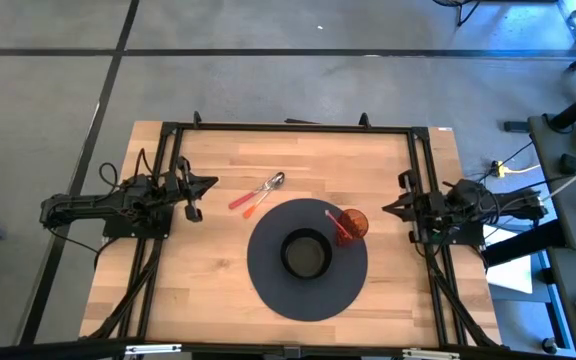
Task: Pick & Place Utensil
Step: Put the fork into the bowl
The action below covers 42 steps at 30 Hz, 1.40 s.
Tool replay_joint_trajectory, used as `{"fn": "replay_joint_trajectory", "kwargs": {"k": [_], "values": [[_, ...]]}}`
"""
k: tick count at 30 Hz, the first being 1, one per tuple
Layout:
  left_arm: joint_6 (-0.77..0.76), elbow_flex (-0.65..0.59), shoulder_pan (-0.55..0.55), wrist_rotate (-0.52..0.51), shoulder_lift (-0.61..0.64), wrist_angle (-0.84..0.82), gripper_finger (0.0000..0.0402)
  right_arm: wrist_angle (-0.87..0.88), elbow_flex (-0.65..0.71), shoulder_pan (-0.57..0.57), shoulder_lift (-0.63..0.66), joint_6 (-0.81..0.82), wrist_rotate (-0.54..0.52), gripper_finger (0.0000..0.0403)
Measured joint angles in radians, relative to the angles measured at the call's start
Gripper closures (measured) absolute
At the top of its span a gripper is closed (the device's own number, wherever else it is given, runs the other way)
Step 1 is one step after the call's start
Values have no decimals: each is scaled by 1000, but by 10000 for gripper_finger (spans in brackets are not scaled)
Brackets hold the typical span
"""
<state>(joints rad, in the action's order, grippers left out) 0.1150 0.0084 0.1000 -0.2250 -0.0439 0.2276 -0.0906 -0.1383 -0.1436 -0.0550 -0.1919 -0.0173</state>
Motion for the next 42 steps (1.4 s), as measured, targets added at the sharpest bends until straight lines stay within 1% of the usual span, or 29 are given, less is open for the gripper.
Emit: {"fn": "replay_joint_trajectory", "kwargs": {"k": [3,7,12,25,39,42], "values": [[0,0,0,-1,0,0,398,36,15,0,32,2,-25,396],[-8,0,0,0,0,0,396,-24,62,0,54,2,-24,394],[-16,0,0,0,0,0,399,-80,67,0,53,1,-24,399],[0,0,0,-1,0,-19,397,27,68,0,53,-4,-24,397],[-5,0,0,-2,0,-30,399,22,68,0,53,2,-24,391],[-5,0,0,-2,0,-30,396,21,68,0,53,4,-6,391]]}}
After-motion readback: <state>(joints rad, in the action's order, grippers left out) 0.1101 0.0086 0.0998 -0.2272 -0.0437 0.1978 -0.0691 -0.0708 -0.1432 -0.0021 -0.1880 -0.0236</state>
